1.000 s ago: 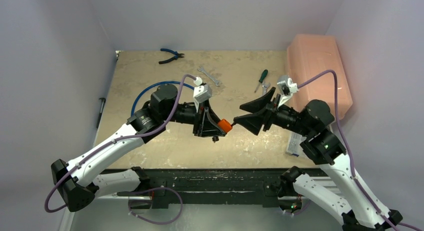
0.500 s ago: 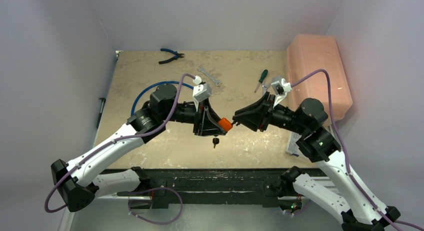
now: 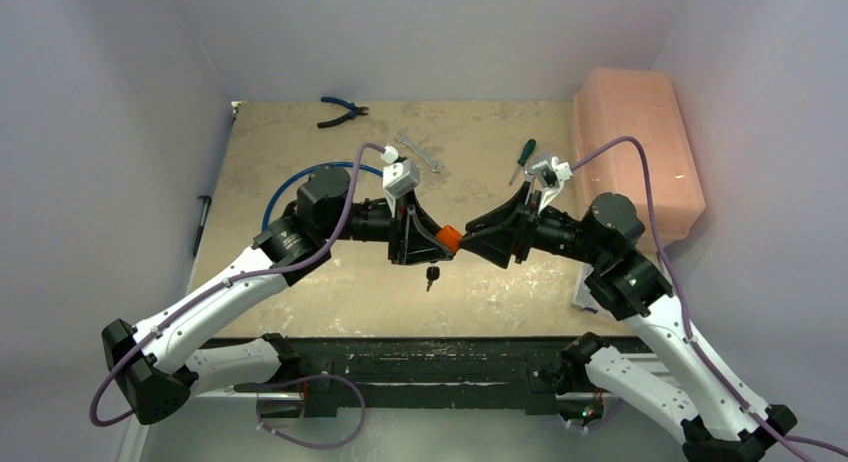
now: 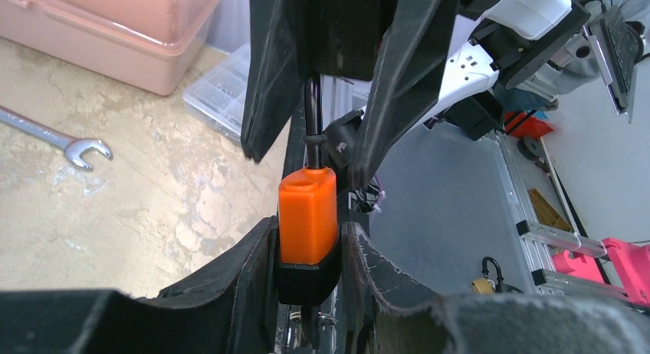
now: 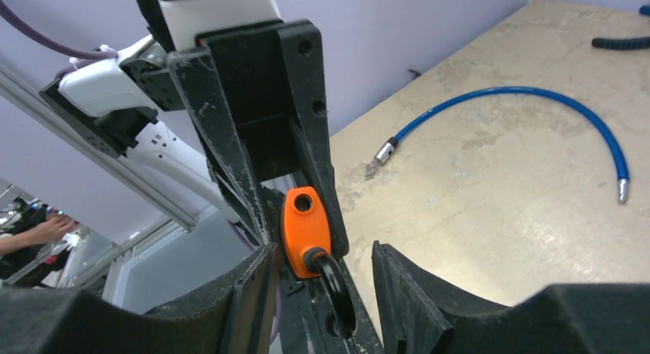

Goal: Unlock with the key

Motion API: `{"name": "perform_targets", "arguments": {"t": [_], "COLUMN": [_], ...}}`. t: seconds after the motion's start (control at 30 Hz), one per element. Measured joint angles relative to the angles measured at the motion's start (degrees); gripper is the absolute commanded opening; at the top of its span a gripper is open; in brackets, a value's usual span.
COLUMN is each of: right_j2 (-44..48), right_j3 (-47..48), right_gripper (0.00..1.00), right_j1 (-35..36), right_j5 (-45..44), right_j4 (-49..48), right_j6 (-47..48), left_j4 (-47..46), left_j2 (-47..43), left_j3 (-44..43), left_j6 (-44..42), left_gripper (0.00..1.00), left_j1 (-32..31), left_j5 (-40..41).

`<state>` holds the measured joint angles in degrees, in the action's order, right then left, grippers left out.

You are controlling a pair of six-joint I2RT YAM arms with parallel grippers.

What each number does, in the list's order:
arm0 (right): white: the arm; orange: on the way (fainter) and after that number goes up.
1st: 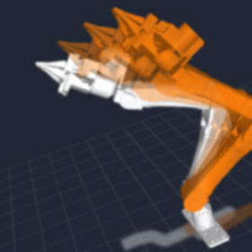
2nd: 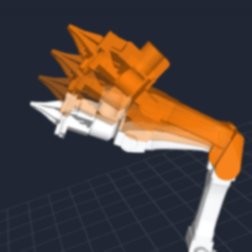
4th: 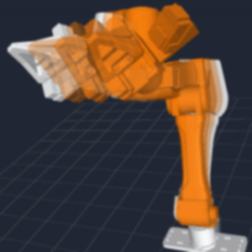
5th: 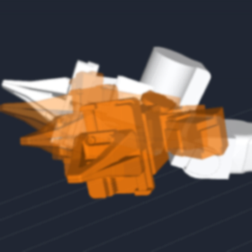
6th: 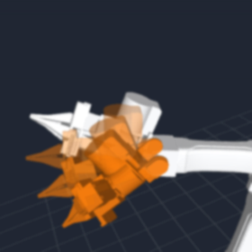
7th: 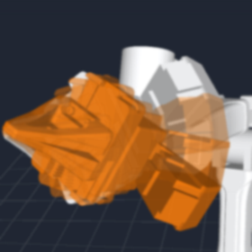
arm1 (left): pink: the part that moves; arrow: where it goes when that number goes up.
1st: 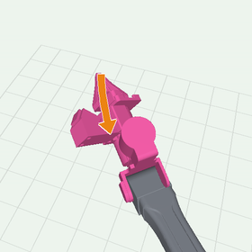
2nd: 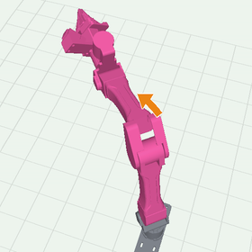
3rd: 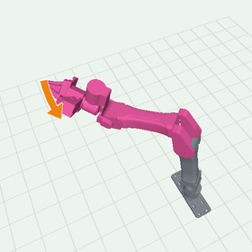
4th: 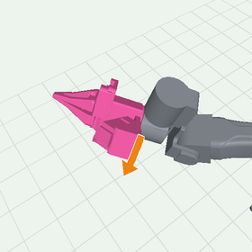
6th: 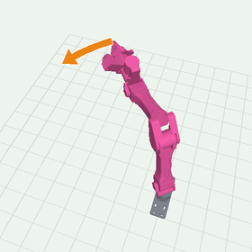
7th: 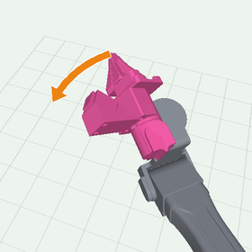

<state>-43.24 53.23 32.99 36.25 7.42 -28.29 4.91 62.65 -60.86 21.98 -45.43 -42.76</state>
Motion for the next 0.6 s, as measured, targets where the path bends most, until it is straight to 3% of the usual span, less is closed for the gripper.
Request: {"name": "perform_targets", "arguments": {"t": [0.33, 0.6], "right_j2": [-2.25, -2.56], "right_j3": [-2.16, -3.52], "right_gripper": [0.5, 0.37], "right_j1": [0.0, 0.0], "right_j5": [3.56, 5.14], "right_j4": [-2.54, -5.7], "right_j6": [-2.19, -3.28], "left_j4": [-1.05, -1.03], "left_j2": [0.02, 0.17], "left_j3": [0.0, 0.0], "left_j6": [-0.02, -0.02], "left_gripper": [0.0, 0.0], "left_j1": [0.04, 0.04], "left_j5": [0.31, 0.72]}}
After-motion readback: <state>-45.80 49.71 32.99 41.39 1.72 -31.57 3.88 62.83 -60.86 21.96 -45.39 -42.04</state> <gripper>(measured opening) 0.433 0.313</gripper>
